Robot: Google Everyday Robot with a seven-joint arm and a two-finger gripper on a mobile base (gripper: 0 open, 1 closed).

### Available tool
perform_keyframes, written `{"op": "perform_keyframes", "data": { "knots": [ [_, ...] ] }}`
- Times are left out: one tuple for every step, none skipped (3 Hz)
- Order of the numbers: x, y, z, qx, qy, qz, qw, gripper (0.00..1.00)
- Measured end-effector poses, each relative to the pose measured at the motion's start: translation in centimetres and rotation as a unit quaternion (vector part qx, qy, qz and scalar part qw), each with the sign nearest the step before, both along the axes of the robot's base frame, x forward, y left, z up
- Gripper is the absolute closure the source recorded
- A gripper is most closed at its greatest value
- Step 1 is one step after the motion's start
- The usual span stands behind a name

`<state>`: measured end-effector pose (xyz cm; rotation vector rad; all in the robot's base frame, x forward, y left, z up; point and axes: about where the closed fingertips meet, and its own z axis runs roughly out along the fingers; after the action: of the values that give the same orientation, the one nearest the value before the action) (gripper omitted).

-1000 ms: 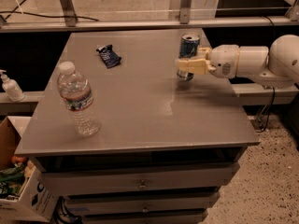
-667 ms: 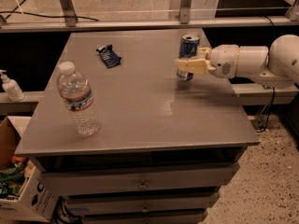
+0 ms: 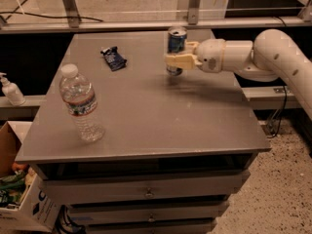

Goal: Move redbull can near rxbar blueberry

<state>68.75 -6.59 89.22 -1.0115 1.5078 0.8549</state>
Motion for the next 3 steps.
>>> {"op": "perform_keyframes", "data": {
  "knots": [
    [2.3,2.1,0.7,0.011,-0.019,-0.005,0.9998,1.00],
    [4.1,4.4,0.9,0.020,-0.030,-0.002,0.9994,1.00],
    [5.4,6.6,0.4,0.024,-0.031,0.003,0.9992,1.00]
  ]
}}
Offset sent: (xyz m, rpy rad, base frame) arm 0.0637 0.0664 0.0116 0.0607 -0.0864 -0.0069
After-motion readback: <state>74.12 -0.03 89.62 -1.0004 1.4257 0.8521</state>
